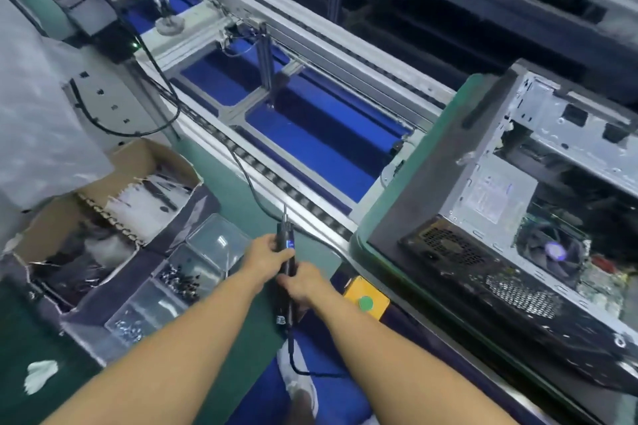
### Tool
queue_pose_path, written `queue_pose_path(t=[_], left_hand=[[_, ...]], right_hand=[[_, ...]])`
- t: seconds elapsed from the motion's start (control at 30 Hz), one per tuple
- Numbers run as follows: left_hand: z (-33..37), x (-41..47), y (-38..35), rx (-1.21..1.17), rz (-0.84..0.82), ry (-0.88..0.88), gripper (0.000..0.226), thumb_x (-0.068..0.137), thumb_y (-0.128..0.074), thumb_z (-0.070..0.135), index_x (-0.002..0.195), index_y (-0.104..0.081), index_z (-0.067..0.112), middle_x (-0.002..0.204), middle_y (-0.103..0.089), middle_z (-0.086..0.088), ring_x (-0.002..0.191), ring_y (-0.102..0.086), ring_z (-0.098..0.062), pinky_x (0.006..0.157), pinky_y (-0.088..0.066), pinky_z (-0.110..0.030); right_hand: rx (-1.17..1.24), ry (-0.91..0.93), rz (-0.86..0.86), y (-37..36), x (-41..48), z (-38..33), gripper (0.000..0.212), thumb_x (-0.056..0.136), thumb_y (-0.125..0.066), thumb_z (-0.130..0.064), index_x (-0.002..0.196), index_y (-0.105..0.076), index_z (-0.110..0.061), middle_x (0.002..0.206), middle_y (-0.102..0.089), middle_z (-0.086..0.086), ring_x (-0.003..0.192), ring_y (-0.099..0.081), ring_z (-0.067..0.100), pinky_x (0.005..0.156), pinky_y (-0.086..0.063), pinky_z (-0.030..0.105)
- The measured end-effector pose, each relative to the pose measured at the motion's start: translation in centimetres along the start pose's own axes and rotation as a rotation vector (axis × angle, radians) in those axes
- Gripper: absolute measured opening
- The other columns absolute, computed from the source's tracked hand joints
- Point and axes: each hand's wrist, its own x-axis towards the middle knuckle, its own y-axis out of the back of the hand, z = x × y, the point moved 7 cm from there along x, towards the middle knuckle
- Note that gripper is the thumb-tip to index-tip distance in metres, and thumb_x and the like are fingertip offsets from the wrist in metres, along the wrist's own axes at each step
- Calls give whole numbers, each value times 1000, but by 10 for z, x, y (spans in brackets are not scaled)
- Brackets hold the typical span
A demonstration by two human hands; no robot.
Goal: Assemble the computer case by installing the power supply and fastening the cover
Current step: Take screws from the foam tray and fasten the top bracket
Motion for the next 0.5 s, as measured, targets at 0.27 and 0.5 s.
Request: queue_pose_path(t=[0.27, 0.5], left_hand=[[-14, 14, 0, 131, 9, 26, 41, 82, -79, 25, 117, -60, 13, 101, -65, 0, 95, -63, -21, 92, -52, -37], [94, -39, 8, 67, 138, -418, 13, 86, -53, 43, 84, -58, 32, 69, -63, 10, 63, -57, -8, 61, -47, -32]], right_hand=[[-70, 2, 125, 2, 10, -3, 53, 95, -69, -41, 129, -55, -4, 125, -64, 19, 113, -64, 37, 83, -51, 39], [-67, 38, 214, 78, -49, -33, 17, 96, -59, -31, 104, -55, -16, 116, -68, 11, 87, -58, 26, 76, -50, 35]])
